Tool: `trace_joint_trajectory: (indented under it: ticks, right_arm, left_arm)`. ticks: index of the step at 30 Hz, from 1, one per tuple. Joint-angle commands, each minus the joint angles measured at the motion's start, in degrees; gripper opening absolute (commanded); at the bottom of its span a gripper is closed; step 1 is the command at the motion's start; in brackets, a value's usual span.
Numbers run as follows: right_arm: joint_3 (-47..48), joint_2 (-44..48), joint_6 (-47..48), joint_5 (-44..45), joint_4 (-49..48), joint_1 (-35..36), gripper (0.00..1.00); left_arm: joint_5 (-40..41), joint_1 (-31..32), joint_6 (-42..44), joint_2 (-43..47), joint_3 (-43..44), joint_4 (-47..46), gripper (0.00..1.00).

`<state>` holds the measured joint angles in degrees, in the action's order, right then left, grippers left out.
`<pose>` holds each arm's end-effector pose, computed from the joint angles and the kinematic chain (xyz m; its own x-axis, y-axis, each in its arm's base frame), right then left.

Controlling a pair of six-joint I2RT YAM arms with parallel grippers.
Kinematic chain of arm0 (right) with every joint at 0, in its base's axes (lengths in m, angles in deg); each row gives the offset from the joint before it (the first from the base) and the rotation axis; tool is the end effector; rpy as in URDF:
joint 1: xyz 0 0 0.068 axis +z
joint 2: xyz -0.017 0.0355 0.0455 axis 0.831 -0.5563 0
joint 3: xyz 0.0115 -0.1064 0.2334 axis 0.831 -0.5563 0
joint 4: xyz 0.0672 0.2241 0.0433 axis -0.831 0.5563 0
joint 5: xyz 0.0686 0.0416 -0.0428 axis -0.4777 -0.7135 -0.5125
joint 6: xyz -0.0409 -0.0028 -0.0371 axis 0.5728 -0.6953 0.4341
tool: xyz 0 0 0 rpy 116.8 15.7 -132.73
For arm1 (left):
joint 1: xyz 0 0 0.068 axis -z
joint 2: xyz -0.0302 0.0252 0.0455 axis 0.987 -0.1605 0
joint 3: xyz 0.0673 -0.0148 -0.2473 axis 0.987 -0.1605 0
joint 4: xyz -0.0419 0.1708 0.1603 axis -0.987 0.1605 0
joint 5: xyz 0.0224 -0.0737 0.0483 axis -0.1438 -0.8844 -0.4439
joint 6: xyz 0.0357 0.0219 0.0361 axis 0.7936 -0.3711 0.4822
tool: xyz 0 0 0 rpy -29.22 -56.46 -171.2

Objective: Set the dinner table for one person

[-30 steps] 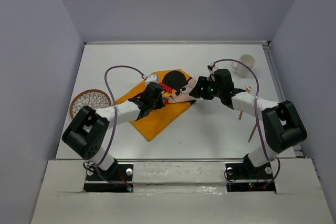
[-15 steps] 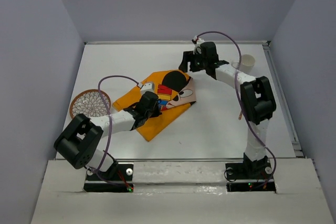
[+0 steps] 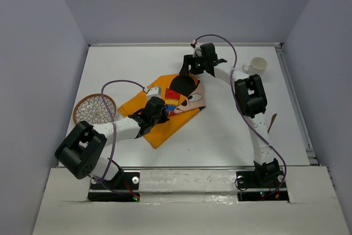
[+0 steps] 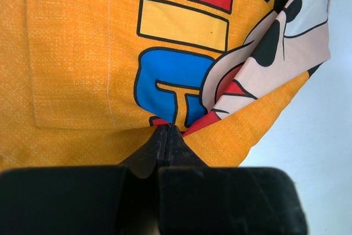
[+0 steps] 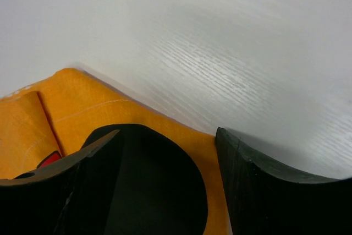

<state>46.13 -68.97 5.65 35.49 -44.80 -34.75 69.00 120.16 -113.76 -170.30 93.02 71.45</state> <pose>0.4761 0.2037 0.1614 -0.6789 -0.0705 -0.7308 -0.5114 0.7597 0.4018 0.2116 -0.1642 0.1760 -0.6241 -0.2375 -0.7443 0.1510 0.8980 -0.4132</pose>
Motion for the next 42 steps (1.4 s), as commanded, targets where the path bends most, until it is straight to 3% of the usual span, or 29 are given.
trace_joint_trajectory:
  ticks: [1, 7, 9, 11, 12, 18, 25, 30, 37, 42]
  right_arm:
    - [1.89, -2.68, -3.82, -8.63, 0.49, -0.01, 0.7]
    - [-8.57, 1.71, -7.43, -13.12, -7.42, -0.01, 0.54]
    - [-10.15, 2.85, -8.04, -13.21, -8.48, -0.01, 0.38]
    - [-10.51, 3.38, -8.83, -13.04, -9.27, -0.01, 0.34]
    - [-10.86, 4.25, -9.19, -12.78, -9.45, -0.01, 0.18]
    - [-16.3, 9.96, -11.83, -8.12, -16.82, -0.01, 0.0]
    - [-29.13, 25.51, -12.53, 2.86, -22.98, -0.01, 0.0]
    - [-41.33, 45.77, -12.7, 12.71, -24.3, -0.01, 0.0]
    - [-49.44, 72.85, -14.64, 23.69, -15.87, 1.04, 0.0]
    - [-51.47, 82.47, -17.36, 25.02, -6.74, 1.05, 0.0]
  left_arm:
    - [1.81, 0.24, 1.12, 2.94, -0.3, -1.61, 0.0]
    - [3.04, -0.11, 1.73, 3.73, 0.32, -0.64, 0.0]
    - [3.48, -0.28, 1.82, 4.17, 0.41, -0.47, 0.0]
    - [3.56, -0.63, 1.91, 4.17, 0.41, -0.29, 0.0]
    - [3.74, -0.72, 1.91, 4.61, 0.23, -0.2, 0.0]
    - [4.18, -1.95, 1.99, 6.72, -0.65, 0.76, 0.0]
    - [5.32, -5.29, 3.05, 11.2, 1.98, 0.85, 0.0]
    - [8.3, -8.19, 4.01, 17.86, 9.96, 4.19, 0.0]
    - [13.75, -8.64, 6.47, 29.74, 19.21, 8.41, 0.0]
    - [14.02, -8.55, 7.18, 34.84, 21.94, 9.64, 0.0]
